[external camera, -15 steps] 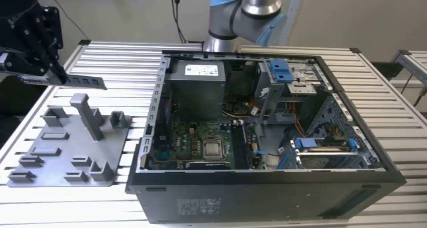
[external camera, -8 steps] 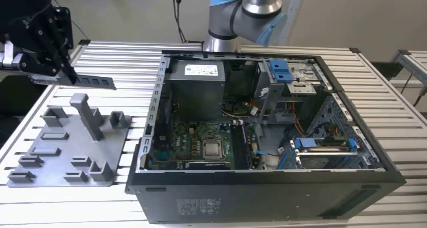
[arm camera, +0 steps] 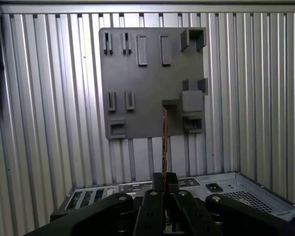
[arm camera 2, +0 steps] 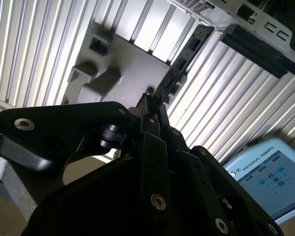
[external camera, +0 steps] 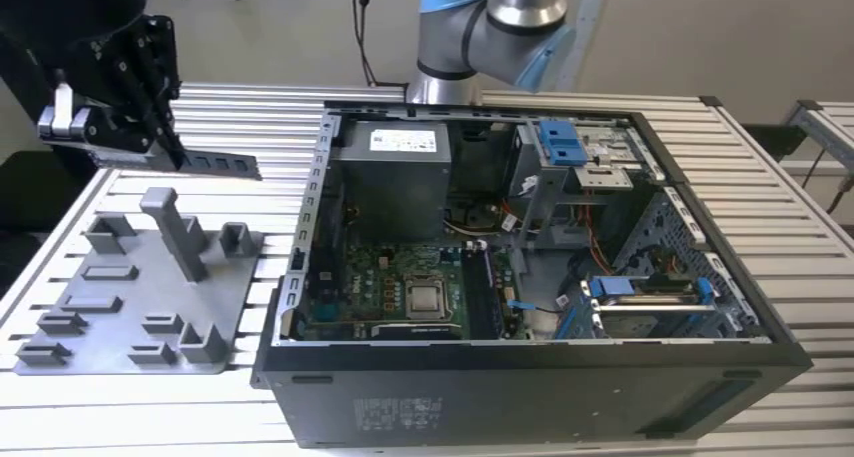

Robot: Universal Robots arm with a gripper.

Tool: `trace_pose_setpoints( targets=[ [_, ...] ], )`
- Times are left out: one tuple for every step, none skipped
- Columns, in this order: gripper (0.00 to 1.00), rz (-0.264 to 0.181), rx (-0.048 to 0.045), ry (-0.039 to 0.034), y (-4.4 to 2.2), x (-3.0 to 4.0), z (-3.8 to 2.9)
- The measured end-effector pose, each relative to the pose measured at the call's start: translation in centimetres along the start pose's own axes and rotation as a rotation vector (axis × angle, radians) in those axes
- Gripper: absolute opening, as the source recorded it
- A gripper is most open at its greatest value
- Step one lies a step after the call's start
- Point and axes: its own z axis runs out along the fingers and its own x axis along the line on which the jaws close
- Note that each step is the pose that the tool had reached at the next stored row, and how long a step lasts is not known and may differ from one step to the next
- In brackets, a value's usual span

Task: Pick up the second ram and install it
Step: 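Pick up the second ram and move it above second insertion slot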

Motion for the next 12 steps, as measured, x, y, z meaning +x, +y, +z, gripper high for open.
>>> trace_pose_setpoints(
  targets=[
    [0.14,0.0,0.0,-0.0001,-0.33,-0.03,0.01],
    [0.14,0.0,0.0,-0.0001,-0.67,-0.06,0.01],
    [0.14,0.0,0.0,0.0,-1.0,-0.08,0.01],
    [0.14,0.0,0.0,-0.0001,-1.31,-0.11,0.02],
    [0.14,0.0,0.0,0.0,-1.6,-0.13,0.02],
    [0.14,0.0,0.0,0.0,-1.9,-0.16,0.03],
    [0.14,0.0,-0.0001,0.0,-2.22,-0.18,0.03],
    [0.14,0.0,0.0,-0.0001,-2.55,-0.21,0.04],
    [0.14,0.0,0.0,0.0,-2.88,-0.24,0.04],
    [0.14,0.0,0.0,0.0,-3.16,-0.26,0.05],
    [0.14,0.0,0.0,-0.0001,-3.5,-0.29,0.06],
    [0.14,0.0,0.0,-0.0001,-3.81,-0.31,0.06]
  ],
)
